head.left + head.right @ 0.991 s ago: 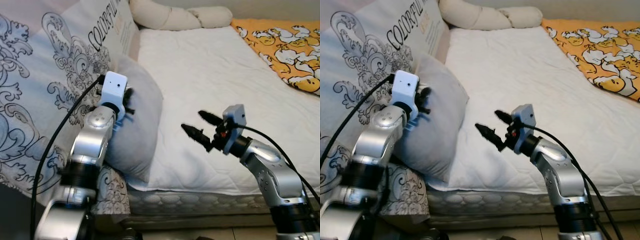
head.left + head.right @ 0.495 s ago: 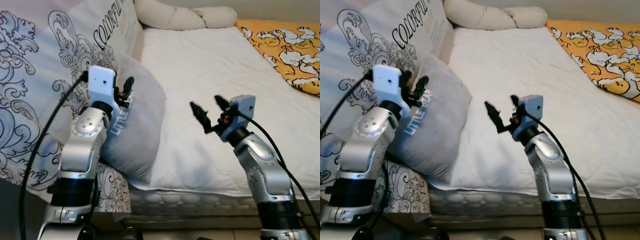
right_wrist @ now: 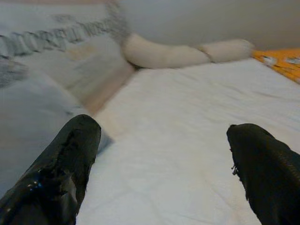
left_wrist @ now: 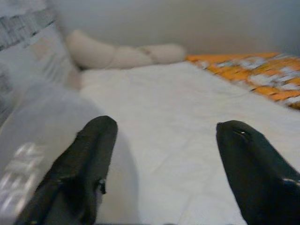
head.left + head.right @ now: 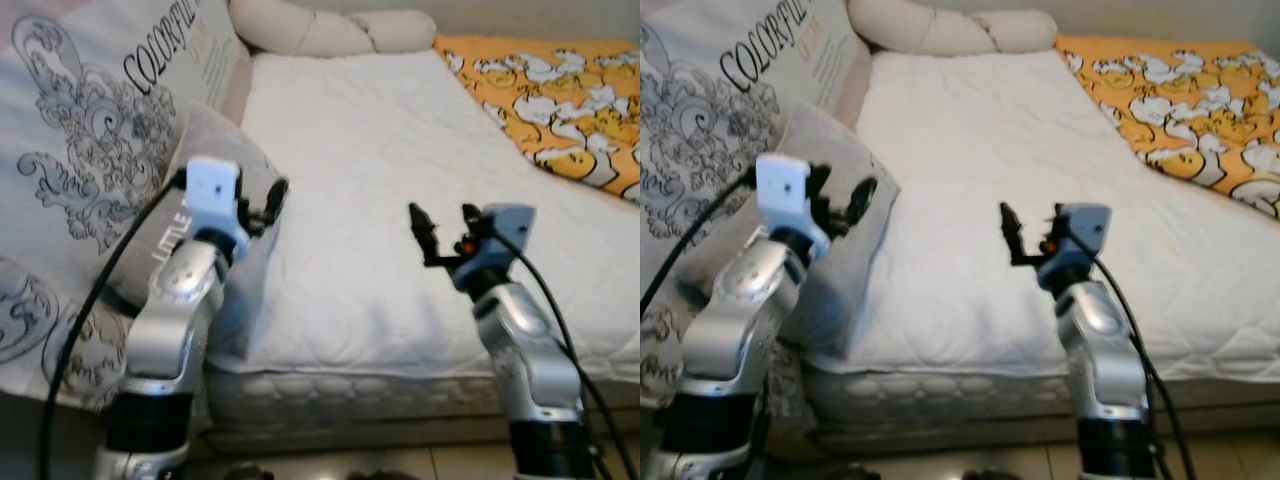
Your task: Clean up the room
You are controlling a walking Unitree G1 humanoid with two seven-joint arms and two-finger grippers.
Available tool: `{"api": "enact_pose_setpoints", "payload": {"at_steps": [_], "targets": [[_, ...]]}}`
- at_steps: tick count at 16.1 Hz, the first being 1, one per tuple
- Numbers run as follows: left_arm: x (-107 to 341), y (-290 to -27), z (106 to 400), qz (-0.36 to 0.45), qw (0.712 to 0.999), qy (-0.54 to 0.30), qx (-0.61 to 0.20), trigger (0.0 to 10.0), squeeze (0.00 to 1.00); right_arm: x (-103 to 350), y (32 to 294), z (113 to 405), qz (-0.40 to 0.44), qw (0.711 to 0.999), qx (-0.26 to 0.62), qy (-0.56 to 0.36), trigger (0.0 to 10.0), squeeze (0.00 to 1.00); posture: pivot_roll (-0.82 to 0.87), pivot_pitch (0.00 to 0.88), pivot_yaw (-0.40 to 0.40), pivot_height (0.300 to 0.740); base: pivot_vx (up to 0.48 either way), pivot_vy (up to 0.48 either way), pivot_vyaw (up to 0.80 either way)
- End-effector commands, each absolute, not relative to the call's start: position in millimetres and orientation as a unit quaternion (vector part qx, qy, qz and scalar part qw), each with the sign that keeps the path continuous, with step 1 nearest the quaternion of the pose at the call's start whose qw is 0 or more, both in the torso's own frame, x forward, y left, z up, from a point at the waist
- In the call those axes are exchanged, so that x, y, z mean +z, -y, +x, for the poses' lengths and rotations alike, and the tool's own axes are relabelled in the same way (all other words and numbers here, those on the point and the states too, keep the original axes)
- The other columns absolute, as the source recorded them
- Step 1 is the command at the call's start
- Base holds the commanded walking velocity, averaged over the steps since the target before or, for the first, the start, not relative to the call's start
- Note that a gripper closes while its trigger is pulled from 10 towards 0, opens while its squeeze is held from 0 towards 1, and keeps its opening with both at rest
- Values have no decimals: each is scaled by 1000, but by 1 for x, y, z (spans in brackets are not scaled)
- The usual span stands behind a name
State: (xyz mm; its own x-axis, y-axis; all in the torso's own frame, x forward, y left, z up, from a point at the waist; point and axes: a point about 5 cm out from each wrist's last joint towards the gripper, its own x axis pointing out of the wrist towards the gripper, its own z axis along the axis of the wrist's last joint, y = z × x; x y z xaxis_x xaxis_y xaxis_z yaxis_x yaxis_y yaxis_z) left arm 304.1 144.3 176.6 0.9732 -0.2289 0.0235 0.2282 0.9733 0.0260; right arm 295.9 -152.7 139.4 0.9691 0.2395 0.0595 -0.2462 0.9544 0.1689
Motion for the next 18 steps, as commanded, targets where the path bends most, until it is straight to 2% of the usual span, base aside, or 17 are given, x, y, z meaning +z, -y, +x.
{"api": "enact_pose_setpoints", "payload": {"at_steps": [1, 3, 7, 12, 18], "targets": [[170, -147, 301, 13, 994, 1, -109, 10000, 1000, 138, 163, 294, 80, 992, 99, 12, 10000, 1000, -51, 0, 14, 740, 0, -412, 0], [158, -154, 298, 26, 994, -19, -101, 10000, 1000, 132, 170, 292, 84, 994, 73, 1, 10000, 1000, -59, 0, 25, 740, 0, -412, 0], [138, -169, 286, 58, 992, -58, -92, 10000, 1000, 113, 183, 285, 77, 996, 37, -33, 10000, 1000, -46, 0, 19, 740, 0, -412, 622], [114, -179, 269, 46, 993, -91, -65, 10000, 1000, 99, 185, 281, 87, 994, 16, -60, 10000, 1000, -56, 0, 6, 740, 0, -409, 587], [99, -186, 265, 46, 992, -114, -42, 10000, 1000, 87, 192, 280, 71, 994, -3, -85, 10000, 1000, -45, 0, -7, 740, 0, -411, 0]]}}
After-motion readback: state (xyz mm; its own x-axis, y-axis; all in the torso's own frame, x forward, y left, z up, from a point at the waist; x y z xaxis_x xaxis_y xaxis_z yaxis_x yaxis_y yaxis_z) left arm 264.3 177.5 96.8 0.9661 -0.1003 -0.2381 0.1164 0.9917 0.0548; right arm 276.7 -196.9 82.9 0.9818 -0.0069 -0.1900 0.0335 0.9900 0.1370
